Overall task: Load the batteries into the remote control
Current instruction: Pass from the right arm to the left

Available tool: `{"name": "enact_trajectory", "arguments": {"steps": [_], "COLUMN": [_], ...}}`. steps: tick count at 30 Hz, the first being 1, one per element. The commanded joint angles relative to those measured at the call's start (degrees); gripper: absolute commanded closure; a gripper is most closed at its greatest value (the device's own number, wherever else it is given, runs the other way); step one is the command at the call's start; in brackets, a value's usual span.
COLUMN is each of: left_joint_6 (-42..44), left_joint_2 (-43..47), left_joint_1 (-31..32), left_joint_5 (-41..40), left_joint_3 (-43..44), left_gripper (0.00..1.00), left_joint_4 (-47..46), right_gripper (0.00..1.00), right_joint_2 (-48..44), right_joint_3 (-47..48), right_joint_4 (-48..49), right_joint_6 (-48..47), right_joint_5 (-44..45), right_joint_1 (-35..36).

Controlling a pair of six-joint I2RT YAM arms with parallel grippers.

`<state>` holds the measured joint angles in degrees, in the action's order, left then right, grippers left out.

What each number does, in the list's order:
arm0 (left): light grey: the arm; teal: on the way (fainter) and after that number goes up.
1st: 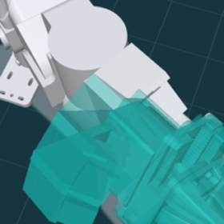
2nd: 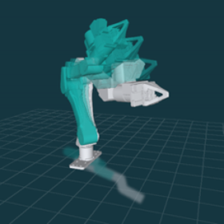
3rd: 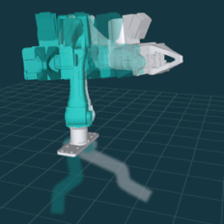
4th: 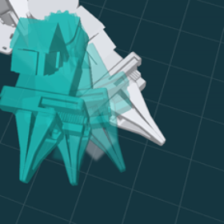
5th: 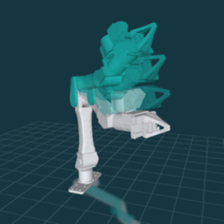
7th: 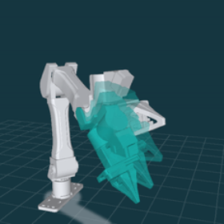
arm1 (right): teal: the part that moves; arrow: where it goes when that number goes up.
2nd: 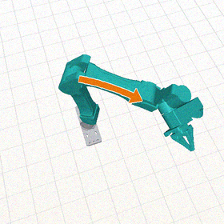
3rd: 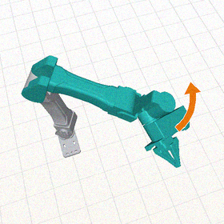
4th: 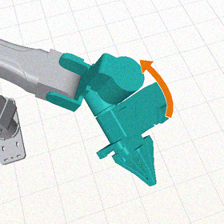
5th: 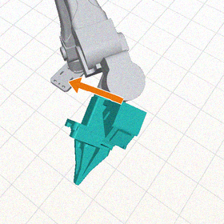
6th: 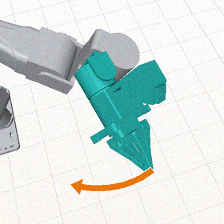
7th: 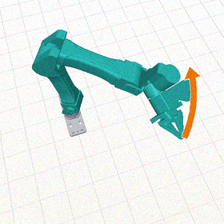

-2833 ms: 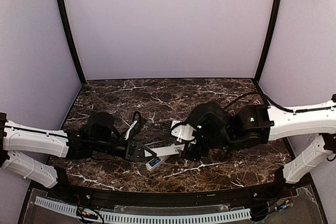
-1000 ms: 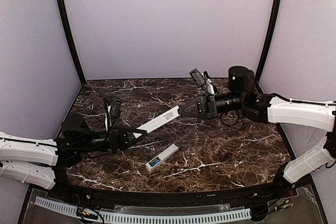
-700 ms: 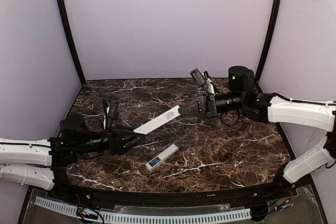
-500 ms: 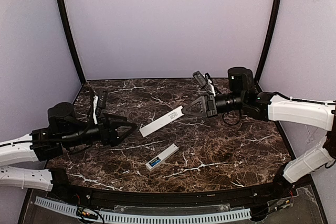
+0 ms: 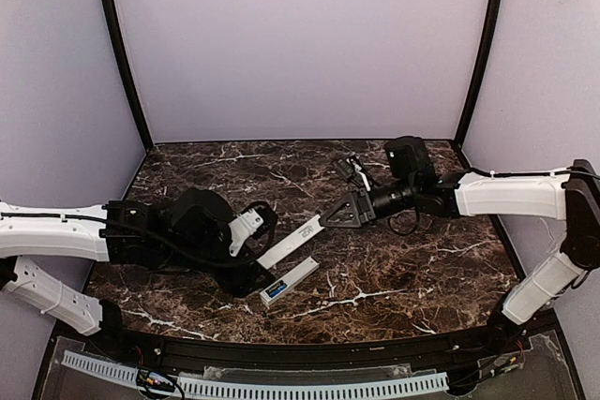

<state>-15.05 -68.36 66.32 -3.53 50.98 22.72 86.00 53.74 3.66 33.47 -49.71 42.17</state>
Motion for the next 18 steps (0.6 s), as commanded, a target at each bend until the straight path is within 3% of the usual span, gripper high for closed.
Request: {"name": "enact_trajectory", "arguments": {"steps": [1, 8, 15, 18], "left_joint_6": [3.2, 4.8, 6.3, 6.5], "left_joint_2": [-2.0, -4.9, -9.2, -11.1], "left_joint_1": [1.8, 1.8, 1.8, 1.8], "left_joint_5": [-4.7, -9.7, -4.1, -3.7], "left_joint_3": [2.7, 3.3, 4.8, 5.3], "left_gripper": [0.35, 0.41, 0.32, 0.36], "left_joint_4": [5.1, 4.7, 2.7, 1.7], "right_gripper": [1.0, 1.0, 1.0, 1.0], "right_joint_2": [1.9, 4.4, 6.4, 7.3], "right_joint_3": [-0.9, -1.2, -1.2, -1.1], "right_joint_4": [2.1, 3.9, 5.9, 6.9], "right_joint_6": [0.3, 0.9, 1.5, 1.9], "right_joint_5": [-2.9, -5.7, -6.6, -7.2], "right_joint_1": [0.1, 0.7, 0.8, 0.8]}}
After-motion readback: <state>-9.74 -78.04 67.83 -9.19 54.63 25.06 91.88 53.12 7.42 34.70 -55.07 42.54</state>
